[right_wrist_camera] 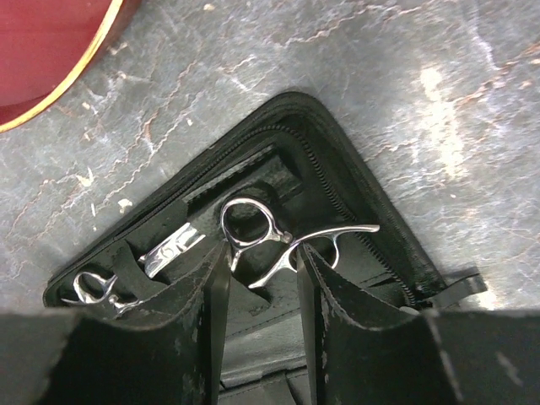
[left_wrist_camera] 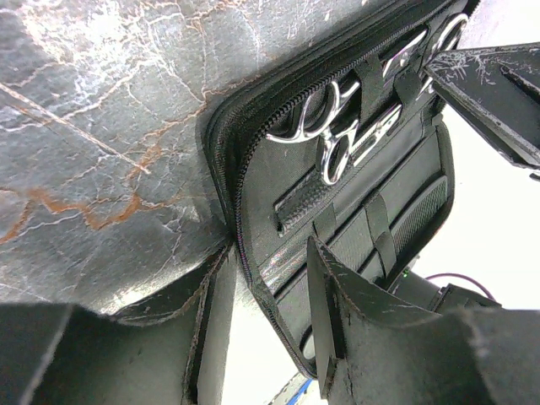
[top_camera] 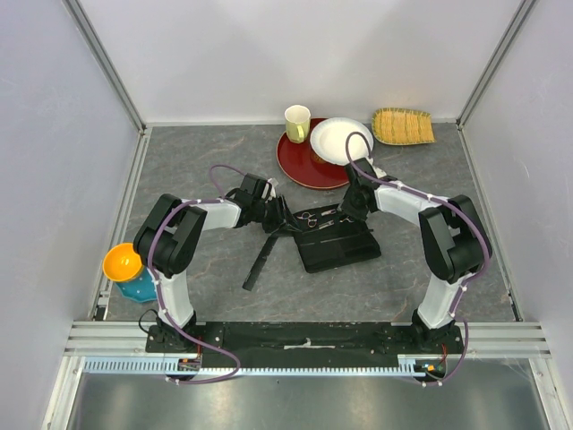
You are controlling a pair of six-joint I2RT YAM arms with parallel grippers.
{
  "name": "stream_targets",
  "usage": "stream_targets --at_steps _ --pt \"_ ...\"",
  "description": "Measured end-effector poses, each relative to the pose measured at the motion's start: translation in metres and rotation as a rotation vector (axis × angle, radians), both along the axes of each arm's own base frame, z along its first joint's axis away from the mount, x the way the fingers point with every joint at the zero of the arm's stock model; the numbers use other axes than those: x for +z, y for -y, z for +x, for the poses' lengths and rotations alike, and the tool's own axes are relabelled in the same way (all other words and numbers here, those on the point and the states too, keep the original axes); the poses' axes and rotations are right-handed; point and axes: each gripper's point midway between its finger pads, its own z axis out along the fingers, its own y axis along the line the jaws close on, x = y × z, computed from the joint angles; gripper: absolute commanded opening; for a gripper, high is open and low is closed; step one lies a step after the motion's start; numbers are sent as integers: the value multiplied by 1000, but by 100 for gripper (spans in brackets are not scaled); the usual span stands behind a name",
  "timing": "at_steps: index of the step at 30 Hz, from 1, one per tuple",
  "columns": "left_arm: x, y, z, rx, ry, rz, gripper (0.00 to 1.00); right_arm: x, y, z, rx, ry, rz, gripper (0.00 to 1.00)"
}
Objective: Sort the hair-cutting tools
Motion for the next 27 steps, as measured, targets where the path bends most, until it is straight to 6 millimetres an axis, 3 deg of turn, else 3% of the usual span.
stream_targets --at_steps 6,24,27 --pt "0 0 0 0 -1 -1 46 1 -11 -2 25 8 16 40" --pt "0 0 0 0 -1 0 46 1 -17 -4 -6 1 49 40" --pt "0 0 0 0 -1 0 46 1 -17 -4 -9 6 45 44"
